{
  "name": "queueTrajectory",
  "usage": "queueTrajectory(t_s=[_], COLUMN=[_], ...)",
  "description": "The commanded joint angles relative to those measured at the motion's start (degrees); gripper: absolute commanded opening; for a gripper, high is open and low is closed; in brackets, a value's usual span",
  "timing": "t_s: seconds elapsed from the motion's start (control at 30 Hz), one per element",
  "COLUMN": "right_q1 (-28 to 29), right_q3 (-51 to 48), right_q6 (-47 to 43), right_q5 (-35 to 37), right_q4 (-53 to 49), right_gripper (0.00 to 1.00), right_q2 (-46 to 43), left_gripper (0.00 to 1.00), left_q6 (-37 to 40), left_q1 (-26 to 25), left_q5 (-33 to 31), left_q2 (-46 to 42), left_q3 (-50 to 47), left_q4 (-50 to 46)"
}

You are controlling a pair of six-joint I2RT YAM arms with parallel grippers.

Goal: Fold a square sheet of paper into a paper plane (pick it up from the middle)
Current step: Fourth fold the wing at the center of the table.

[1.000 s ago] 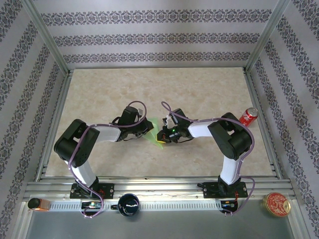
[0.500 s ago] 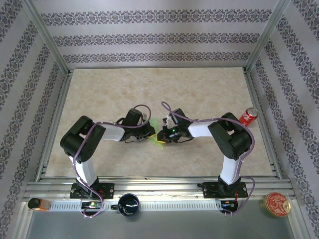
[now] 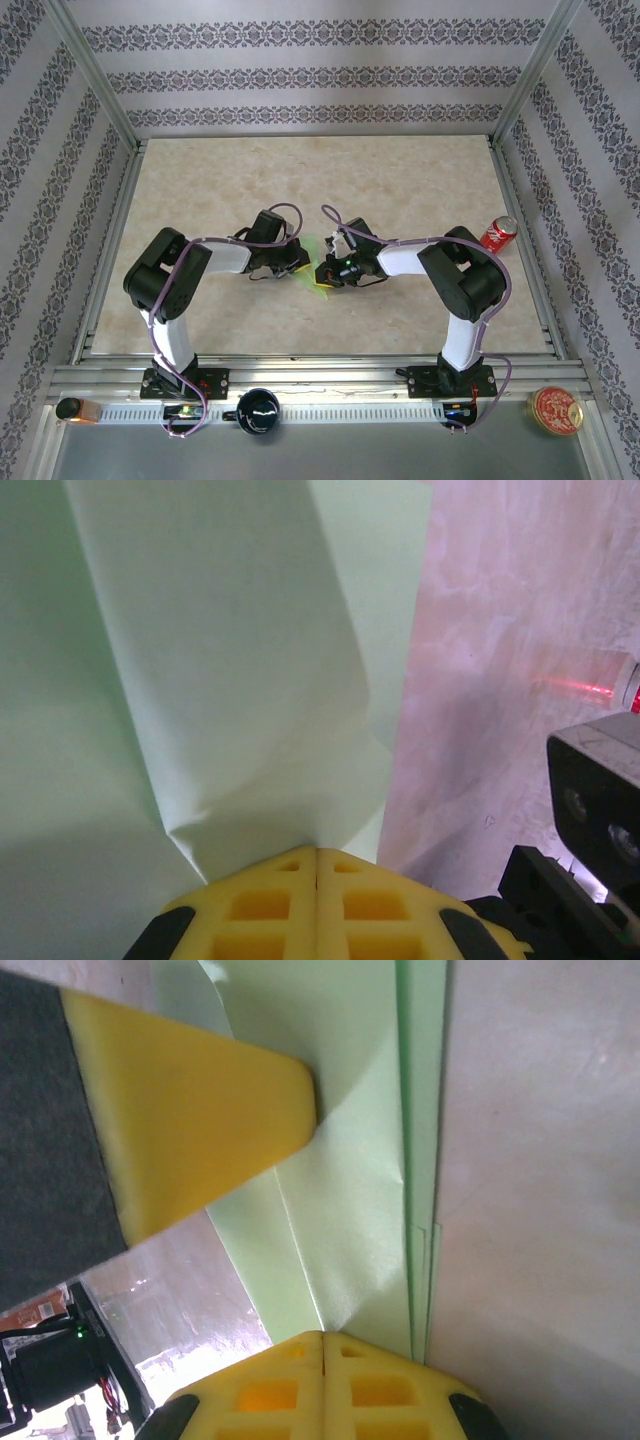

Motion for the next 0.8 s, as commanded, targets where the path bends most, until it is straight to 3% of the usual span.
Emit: queueTrajectory(t_s=[0.0,0.43,0.77], right_q1=[-0.5,-0.5,-0.5], right_q3=[-2.9,-3.2,-3.3], right_q6=[-2.0,-2.3,-2.3], right_q5=[5.2,5.1,5.0], right_q4=[-10.3,-10.1,-9.9], right_gripper=[0.0,0.0,0.0], right_q2=[1.7,1.7,1.7], left_gripper=[0.05,0.06,0.07], left_q6=[1.6,3.5,7.2], left_q1=[3.5,11.3,14.0], left_q5=[-4.9,-4.1,-4.6], left_q2=[2.7,5.6,6.7], left_q3=[1.5,4.0,9.5], left_q4=[-2.3,-3.0,-9.0])
